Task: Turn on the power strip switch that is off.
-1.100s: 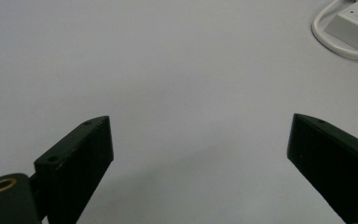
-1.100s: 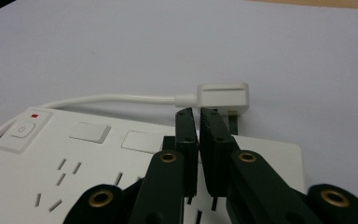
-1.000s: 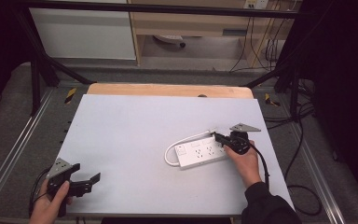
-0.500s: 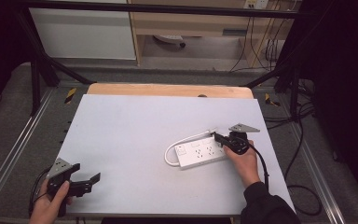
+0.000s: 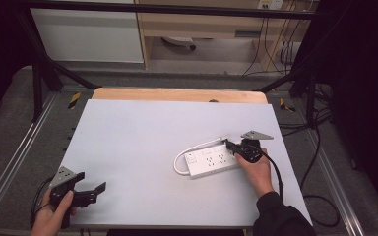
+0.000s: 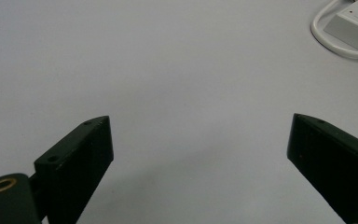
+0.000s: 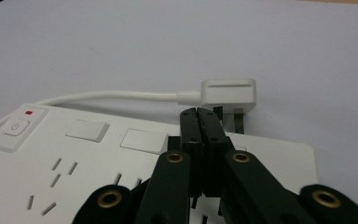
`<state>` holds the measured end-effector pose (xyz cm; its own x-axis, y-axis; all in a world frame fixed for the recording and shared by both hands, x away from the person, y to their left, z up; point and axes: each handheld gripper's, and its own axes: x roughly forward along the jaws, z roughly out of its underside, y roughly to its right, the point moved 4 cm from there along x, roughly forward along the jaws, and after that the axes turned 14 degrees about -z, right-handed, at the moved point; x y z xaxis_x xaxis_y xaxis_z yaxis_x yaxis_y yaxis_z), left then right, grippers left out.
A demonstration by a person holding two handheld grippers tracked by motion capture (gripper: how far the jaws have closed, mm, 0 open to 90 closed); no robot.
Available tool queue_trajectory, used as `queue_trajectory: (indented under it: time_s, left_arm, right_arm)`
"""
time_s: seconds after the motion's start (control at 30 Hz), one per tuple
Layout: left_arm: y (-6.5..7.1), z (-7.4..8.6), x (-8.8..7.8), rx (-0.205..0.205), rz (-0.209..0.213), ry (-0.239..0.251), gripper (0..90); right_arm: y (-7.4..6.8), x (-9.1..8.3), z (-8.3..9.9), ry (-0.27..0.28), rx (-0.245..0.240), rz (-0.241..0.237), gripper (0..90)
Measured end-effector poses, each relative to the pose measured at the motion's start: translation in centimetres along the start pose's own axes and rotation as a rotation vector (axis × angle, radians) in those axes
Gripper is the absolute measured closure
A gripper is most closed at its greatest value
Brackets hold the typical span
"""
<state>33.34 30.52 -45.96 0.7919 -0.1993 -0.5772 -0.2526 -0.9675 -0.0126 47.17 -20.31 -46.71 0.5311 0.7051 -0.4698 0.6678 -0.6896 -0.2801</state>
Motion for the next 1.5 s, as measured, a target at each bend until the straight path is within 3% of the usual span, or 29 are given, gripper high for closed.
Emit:
queue_trajectory:
  time_s: [0.83, 1.1, 1.23, 1.5]
  left_arm:
    - [0.00, 0.06, 0.09, 0.002, -0.007, -0.007, 6.9]
    - [-0.02, 0.09, 0.11, 0.002, -0.006, -0.011, 6.9]
    - [-0.02, 0.10, 0.10, 0.001, -0.007, -0.012, 6.9]
    - [-0.05, 0.11, 0.12, 0.003, -0.007, -0.013, 6.9]
  right_arm:
    - [0.14, 0.12, 0.31, 0.037, 0.007, 0.003, 90.0]
    - [0.05, 0.19, 0.43, 0.036, 0.000, 0.008, 90.0]
    - [-0.08, 0.37, 0.53, 0.025, -0.027, 0.013, 90.0]
    - [-0.07, 0.36, 0.49, 0.026, -0.011, 0.010, 90.0]
